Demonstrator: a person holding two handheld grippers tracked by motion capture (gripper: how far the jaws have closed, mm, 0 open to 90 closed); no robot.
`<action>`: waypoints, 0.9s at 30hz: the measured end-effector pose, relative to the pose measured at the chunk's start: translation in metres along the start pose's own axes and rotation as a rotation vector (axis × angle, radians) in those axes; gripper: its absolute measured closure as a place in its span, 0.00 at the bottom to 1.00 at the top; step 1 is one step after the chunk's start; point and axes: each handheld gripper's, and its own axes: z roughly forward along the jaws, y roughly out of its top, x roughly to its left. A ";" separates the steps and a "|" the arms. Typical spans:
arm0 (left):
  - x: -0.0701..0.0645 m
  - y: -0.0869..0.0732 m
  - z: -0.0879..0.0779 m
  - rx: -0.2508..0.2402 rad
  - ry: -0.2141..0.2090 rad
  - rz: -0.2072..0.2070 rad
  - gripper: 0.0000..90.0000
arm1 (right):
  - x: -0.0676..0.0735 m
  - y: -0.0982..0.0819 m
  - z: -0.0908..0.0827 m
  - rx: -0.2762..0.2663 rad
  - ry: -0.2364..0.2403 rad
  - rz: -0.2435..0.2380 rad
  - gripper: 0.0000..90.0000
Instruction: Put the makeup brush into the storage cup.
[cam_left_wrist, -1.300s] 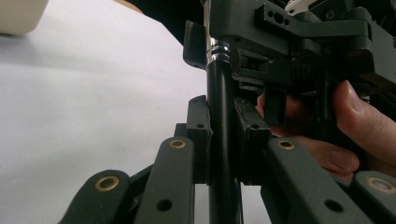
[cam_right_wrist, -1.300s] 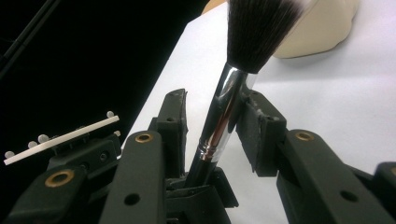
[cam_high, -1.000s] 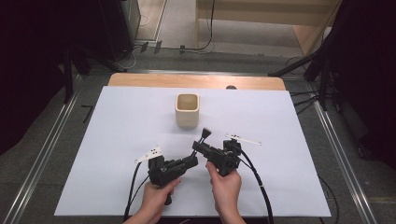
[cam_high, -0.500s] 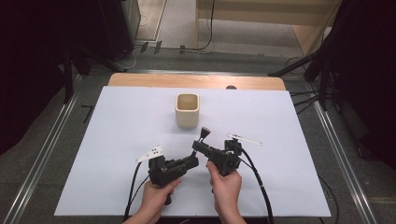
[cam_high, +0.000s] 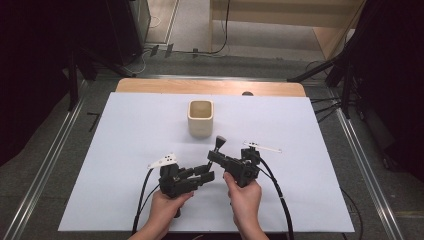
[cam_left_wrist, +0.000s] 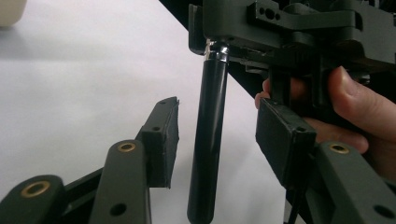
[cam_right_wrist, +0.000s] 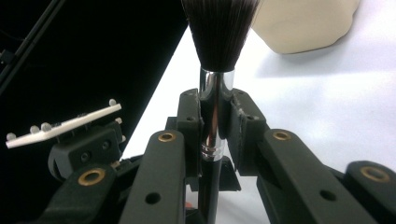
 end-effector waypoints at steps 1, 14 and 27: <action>-0.001 0.001 0.000 0.004 0.001 0.007 0.54 | 0.000 0.001 0.000 0.000 -0.002 -0.006 0.87; -0.011 0.012 0.003 0.136 0.050 0.123 0.43 | 0.004 0.013 -0.004 0.093 -0.018 -0.090 0.87; -0.009 0.019 0.003 0.208 0.026 0.124 0.39 | 0.005 0.020 -0.007 0.173 -0.023 -0.199 0.87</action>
